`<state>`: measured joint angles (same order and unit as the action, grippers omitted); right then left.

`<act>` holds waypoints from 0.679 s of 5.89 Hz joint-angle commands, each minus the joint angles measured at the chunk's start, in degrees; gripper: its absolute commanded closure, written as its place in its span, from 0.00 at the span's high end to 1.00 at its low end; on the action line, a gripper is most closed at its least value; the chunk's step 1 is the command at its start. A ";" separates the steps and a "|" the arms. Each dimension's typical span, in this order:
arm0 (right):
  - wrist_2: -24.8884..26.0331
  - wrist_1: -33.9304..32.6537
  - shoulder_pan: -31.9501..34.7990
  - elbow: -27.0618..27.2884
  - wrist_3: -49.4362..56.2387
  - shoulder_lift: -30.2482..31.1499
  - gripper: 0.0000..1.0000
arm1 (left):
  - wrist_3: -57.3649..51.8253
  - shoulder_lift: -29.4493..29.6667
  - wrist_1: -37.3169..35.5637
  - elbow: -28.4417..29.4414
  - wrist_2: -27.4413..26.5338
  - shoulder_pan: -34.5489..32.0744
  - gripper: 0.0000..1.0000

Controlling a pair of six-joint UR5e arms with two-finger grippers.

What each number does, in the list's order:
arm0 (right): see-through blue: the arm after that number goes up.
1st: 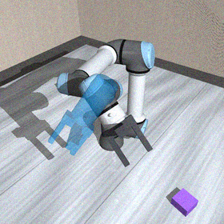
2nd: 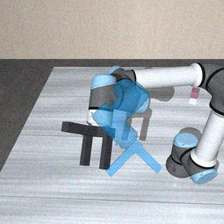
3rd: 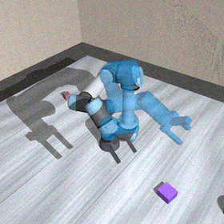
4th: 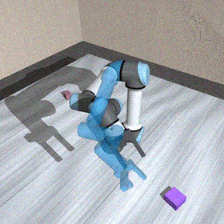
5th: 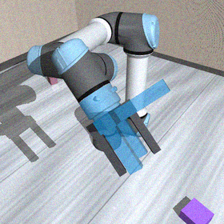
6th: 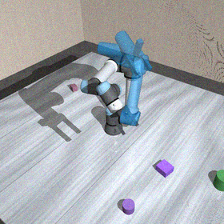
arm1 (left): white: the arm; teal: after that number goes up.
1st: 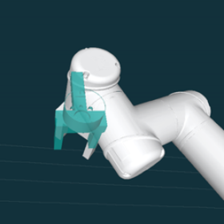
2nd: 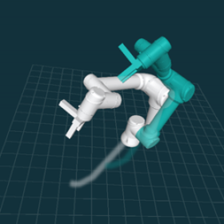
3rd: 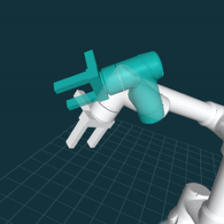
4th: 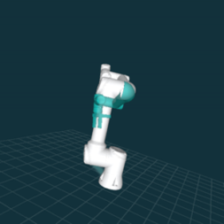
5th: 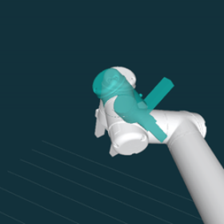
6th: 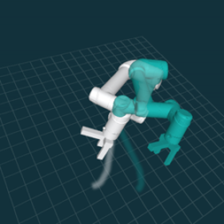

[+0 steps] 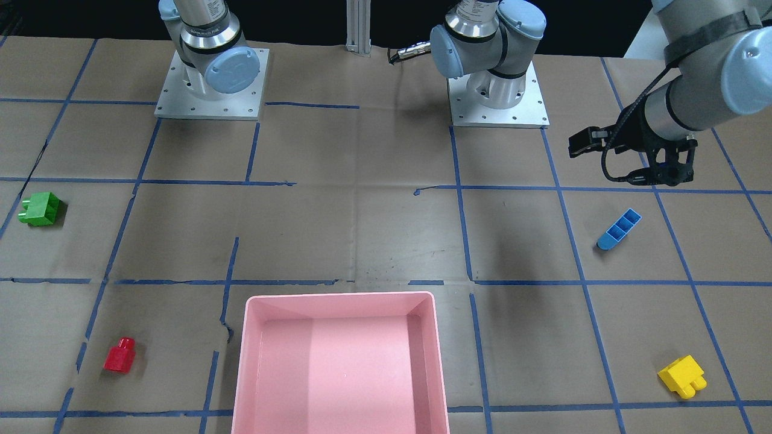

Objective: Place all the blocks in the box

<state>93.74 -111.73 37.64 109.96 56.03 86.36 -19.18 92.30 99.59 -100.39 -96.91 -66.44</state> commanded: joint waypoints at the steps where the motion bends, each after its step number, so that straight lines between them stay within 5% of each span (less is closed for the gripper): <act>1: -0.66 -14.33 0.33 10.06 -2.75 -1.97 1.00 | -20.08 1.04 -5.43 -2.78 -0.21 6.38 0.90; 2: -0.66 -19.26 0.51 10.62 -3.03 -6.16 1.00 | -36.55 1.48 -11.64 -4.71 -0.30 8.06 0.99; 4: -0.75 -22.99 2.60 10.63 -3.99 -9.71 1.00 | -59.12 3.23 -34.70 -14.17 0.14 11.75 0.98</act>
<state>93.02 -132.97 38.83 120.42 52.81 78.01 -67.31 94.85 76.09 -109.94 -97.03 -56.62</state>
